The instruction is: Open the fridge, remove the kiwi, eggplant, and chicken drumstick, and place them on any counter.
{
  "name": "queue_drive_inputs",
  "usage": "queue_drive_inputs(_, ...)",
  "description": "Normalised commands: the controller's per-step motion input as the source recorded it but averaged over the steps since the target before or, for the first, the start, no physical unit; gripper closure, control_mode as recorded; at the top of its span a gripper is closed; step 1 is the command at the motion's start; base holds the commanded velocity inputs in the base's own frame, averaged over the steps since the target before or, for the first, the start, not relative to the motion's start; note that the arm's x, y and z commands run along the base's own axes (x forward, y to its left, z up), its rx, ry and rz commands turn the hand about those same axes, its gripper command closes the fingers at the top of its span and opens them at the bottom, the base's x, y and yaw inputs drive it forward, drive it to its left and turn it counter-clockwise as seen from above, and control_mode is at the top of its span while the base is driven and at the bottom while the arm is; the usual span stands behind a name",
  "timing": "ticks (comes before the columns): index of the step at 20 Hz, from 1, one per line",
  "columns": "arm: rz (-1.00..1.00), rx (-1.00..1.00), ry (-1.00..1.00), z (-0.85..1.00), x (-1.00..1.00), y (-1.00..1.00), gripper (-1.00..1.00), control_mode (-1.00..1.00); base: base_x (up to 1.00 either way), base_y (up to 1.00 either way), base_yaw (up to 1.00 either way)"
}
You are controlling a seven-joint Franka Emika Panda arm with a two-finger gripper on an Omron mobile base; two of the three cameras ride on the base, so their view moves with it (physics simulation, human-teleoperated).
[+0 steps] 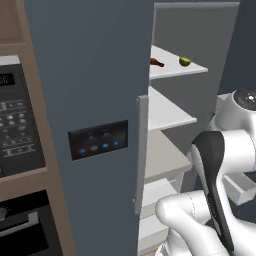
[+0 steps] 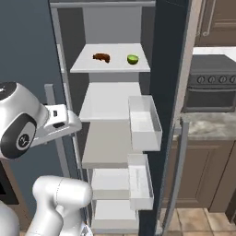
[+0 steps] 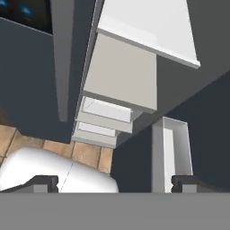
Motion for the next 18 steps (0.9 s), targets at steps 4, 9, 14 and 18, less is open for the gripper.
queue_drive_inputs(4,0.00,0.00,0.00,0.00,0.00,0.00,-1.00,1.00,0.54,-0.29,0.29)
queue_drive_inputs(9,0.00,0.00,0.00,0.00,0.00,0.00,-1.00,1.00,0.20,-0.74,0.31)
queue_drive_inputs(14,0.00,0.00,0.00,0.00,0.00,0.00,-1.00,1.00,0.11,-0.62,0.25)
queue_drive_inputs(18,0.00,0.00,0.00,0.00,0.00,0.00,-1.00,1.00,0.70,0.00,0.12)
